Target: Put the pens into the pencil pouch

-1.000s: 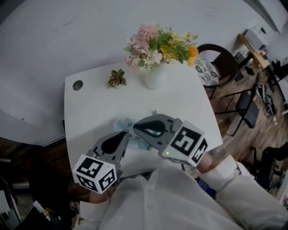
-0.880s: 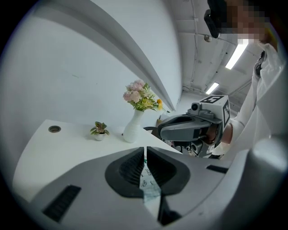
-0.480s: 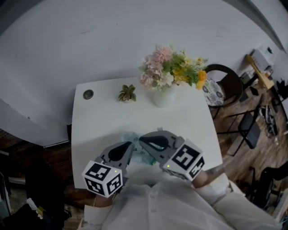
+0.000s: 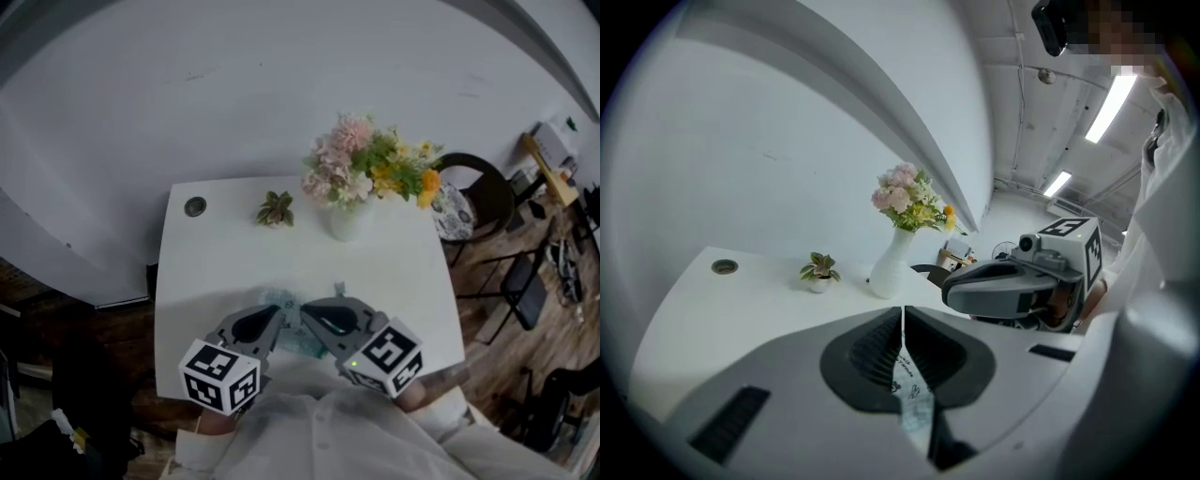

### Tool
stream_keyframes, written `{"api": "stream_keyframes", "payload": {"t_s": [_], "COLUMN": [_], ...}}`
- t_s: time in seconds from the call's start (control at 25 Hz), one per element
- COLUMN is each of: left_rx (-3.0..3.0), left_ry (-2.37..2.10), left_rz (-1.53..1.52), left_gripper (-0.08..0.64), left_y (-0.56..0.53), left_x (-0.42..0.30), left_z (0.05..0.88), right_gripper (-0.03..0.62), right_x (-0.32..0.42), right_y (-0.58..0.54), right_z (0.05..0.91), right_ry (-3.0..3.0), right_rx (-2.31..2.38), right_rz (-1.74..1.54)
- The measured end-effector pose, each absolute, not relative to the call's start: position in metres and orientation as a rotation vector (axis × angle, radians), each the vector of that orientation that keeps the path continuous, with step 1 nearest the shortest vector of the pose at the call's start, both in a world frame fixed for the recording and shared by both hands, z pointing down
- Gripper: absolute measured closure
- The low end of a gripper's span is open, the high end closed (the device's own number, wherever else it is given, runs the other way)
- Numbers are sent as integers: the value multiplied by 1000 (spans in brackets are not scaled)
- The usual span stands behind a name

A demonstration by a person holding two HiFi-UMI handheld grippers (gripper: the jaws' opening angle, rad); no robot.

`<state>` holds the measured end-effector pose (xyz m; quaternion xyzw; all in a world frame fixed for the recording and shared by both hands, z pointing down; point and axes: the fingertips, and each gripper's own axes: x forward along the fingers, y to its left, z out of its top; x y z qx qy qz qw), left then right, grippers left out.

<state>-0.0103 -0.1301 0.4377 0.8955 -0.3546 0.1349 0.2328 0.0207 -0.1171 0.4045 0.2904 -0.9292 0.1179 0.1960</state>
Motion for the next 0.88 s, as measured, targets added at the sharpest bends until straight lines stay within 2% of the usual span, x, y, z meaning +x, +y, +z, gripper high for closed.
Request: {"api": "stream_keyframes", "payload": {"t_s": [0.88], "left_rx": [2461], "left_ry": [-933], "left_rz": [402], "left_gripper": [549], "left_y": [-122], "left_x": [-8], "left_z": [445], "right_gripper": [586], "right_x": [28], "right_y": [-113], "right_z": [426], "right_ry": [-2542], "right_rx": [903], "right_rz": [370]}}
